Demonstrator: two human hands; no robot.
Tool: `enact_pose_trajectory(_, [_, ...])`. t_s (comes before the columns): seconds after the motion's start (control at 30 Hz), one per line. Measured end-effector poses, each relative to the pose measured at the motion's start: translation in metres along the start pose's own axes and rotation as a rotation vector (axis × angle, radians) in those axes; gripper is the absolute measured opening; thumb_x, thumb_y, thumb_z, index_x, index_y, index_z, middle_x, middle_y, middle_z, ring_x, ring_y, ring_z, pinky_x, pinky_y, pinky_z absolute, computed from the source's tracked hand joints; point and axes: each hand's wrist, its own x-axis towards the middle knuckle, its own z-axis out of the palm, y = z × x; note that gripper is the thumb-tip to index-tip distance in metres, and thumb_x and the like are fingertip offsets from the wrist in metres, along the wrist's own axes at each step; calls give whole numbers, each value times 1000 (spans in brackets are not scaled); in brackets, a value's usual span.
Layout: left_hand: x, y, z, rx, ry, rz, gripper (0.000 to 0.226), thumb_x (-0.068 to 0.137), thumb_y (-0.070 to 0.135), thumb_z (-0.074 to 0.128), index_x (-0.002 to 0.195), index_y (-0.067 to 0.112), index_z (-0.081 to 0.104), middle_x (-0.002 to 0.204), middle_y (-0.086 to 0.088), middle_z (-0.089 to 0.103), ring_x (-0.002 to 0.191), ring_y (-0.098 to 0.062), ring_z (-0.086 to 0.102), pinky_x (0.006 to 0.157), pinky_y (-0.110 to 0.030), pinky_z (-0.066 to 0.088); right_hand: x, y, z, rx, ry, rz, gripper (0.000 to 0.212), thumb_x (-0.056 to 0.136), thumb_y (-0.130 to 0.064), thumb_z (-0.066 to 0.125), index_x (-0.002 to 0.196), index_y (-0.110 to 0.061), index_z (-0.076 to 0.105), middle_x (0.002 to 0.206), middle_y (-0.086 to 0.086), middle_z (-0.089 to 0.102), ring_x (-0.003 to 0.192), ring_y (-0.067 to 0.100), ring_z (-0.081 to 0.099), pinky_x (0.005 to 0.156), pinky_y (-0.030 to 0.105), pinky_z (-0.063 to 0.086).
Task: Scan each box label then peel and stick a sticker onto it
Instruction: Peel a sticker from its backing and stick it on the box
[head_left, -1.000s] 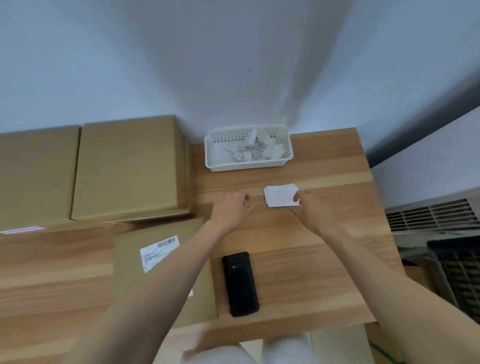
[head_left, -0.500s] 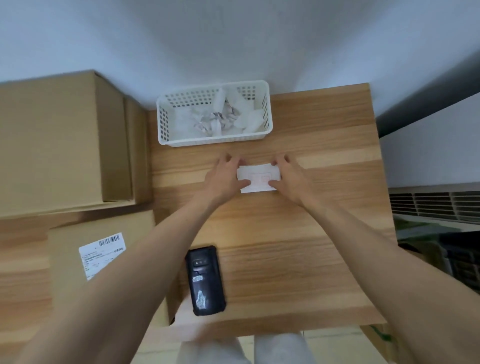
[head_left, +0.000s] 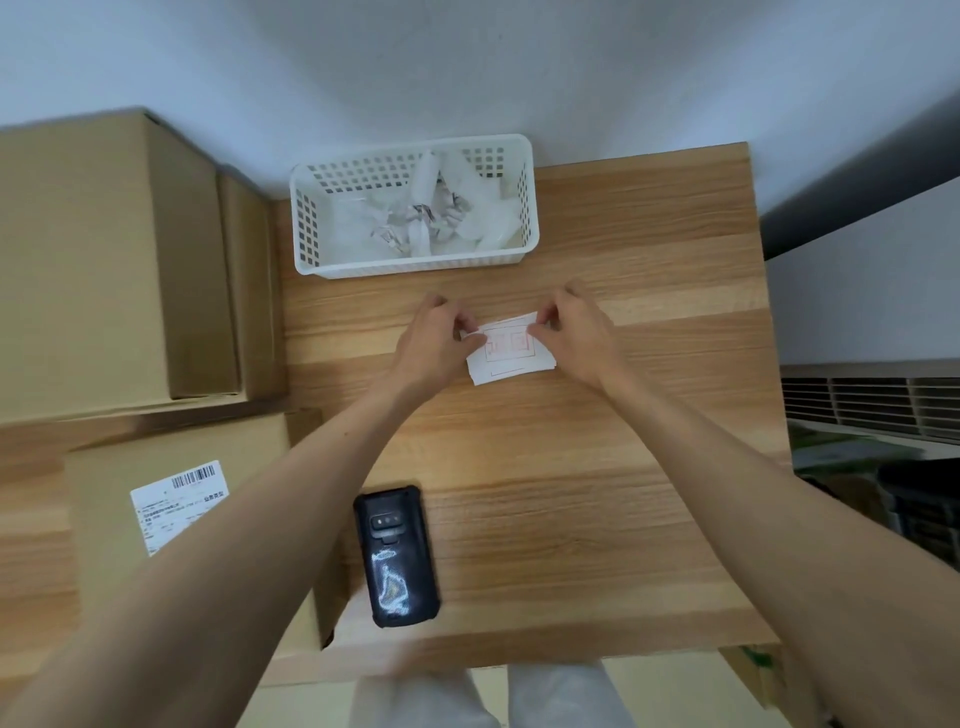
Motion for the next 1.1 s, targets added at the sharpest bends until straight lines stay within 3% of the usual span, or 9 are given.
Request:
enact_pose_trajectory(0.27, [0, 5, -8, -112, 121, -3, 10, 90, 20, 73, 94, 16, 65, 106, 8, 53, 92, -11, 55, 74, -25, 44, -1, -3, 1, 62, 104, -37, 14, 95, -23, 64, 101, -14, 73, 106, -7, 53, 90, 15, 60, 75, 32, 46])
enact_pose_trajectory(0.37, [-3, 7, -14, -274, 99, -49, 8, 93, 22, 72, 94, 16, 67, 95, 4, 65, 83, -10, 57, 60, -14, 45, -5, -8, -3, 145, 121, -2, 11, 95, -23, 64, 98, -18, 74, 97, -8, 65, 87, 14, 60, 75, 35, 49])
enact_pose_trajectory(0.43, [-9, 8, -22, -355, 96, -53, 6, 93, 22, 72, 93, 17, 70, 94, 1, 69, 82, -9, 57, 62, -11, 44, -9, -13, -7, 245, 126, 19, 10, 95, -23, 65, 96, -18, 74, 88, -11, 67, 81, 8, 59, 71, 29, 45])
enact_pose_trajectory(0.57, [-33, 17, -52, -449, 91, -27, 9, 93, 22, 73, 96, 14, 76, 93, -3, 74, 76, -6, 57, 66, -15, 45, -29, -36, -21, 454, 125, 47, 12, 95, -21, 68, 100, -13, 75, 88, -7, 70, 79, 8, 60, 67, 24, 45])
enact_pose_trajectory(0.67, [-62, 30, -88, -504, 83, 22, 9, 93, 20, 73, 97, 13, 78, 91, -1, 76, 71, 2, 60, 63, -10, 46, -54, -62, -38, 611, 129, 55, 14, 94, -19, 68, 104, -9, 74, 89, 1, 71, 66, 7, 62, 51, 24, 46])
enact_pose_trajectory(0.77, [-94, 41, -128, -523, 95, 88, 6, 93, 18, 73, 95, 15, 78, 86, 5, 76, 65, 9, 61, 62, -8, 46, -86, -91, -55, 732, 107, 65, 14, 94, -15, 69, 101, -4, 72, 85, 8, 70, 45, 6, 47, 42, 28, 44])
enact_pose_trajectory(0.9, [-143, 57, -173, -546, 119, 153, 10, 95, 17, 71, 100, 12, 78, 78, 5, 70, 54, 7, 51, 56, -10, 42, -132, -139, -73, 808, 81, 7, 9, 95, -12, 67, 86, -10, 70, 73, 3, 67, 47, 16, 36, 44, 30, 45])
enact_pose_trajectory(0.97, [-162, 62, -190, -631, 168, 158, 9, 94, 19, 72, 97, 14, 79, 81, 4, 73, 60, 5, 55, 57, -13, 44, -154, -164, -81, 864, 96, -25, 10, 94, -10, 67, 85, -11, 70, 73, 4, 66, 48, 16, 34, 42, 29, 43])
enact_pose_trajectory(1.1, [-196, 70, -216, -878, 168, 108, 16, 93, 23, 73, 103, 12, 78, 98, -3, 78, 84, -14, 64, 64, -26, 50, -202, -202, -93, 930, 180, -75, 10, 94, -12, 68, 91, -3, 69, 76, 7, 68, 50, 20, 31, 43, 29, 44])
